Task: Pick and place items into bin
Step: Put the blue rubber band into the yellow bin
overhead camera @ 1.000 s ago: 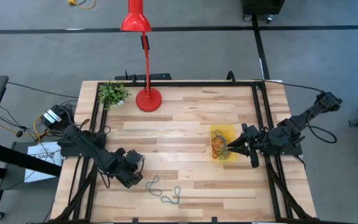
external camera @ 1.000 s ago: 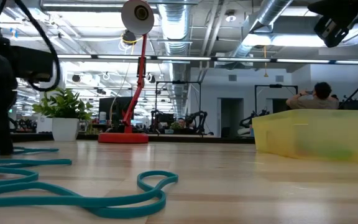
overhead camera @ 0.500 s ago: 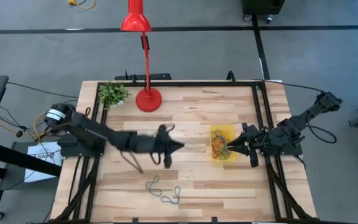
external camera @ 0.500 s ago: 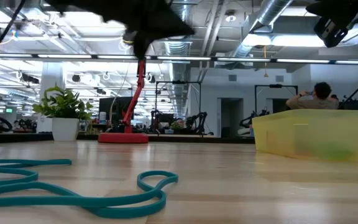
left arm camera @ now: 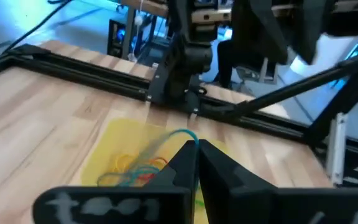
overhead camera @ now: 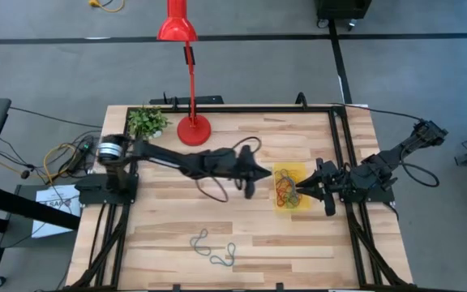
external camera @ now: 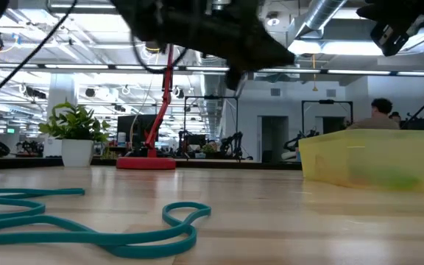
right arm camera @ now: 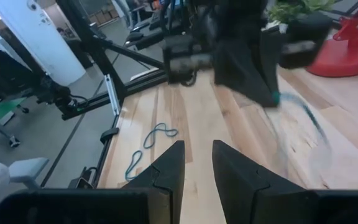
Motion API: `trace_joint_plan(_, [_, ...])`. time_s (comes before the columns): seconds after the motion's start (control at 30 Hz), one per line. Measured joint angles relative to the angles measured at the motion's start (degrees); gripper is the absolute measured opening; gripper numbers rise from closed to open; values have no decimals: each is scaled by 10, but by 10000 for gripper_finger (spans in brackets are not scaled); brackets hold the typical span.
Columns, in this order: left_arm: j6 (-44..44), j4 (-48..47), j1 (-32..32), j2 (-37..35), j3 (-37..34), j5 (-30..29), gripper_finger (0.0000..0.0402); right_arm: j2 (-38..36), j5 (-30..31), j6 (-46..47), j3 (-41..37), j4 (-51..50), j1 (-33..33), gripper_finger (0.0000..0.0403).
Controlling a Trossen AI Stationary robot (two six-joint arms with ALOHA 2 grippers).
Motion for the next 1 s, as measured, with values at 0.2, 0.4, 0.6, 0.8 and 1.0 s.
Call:
trace_joint_plan(0.2, [38, -70, 6, 111, 141, -1, 0, 0, -1, 0, 0, -1, 0, 77])
trace_joint_plan(0.4, [59, -130, 17, 204, 256, -2, 0, 0, -2, 0, 0, -5, 0, 77])
trace_joint_plan(0.6, [43, -190, 36, 252, 319, -1, 6, 0, -2, 0, 0, -13, 0, 77])
trace_joint_plan(0.8, [31, -213, 43, 252, 320, 37, 40, 0, -2, 0, 0, -16, 0, 77])
trace_joint_plan(1.0, [15, -208, 42, 251, 321, 111, 70, 0, -2, 0, 0, -16, 0, 77])
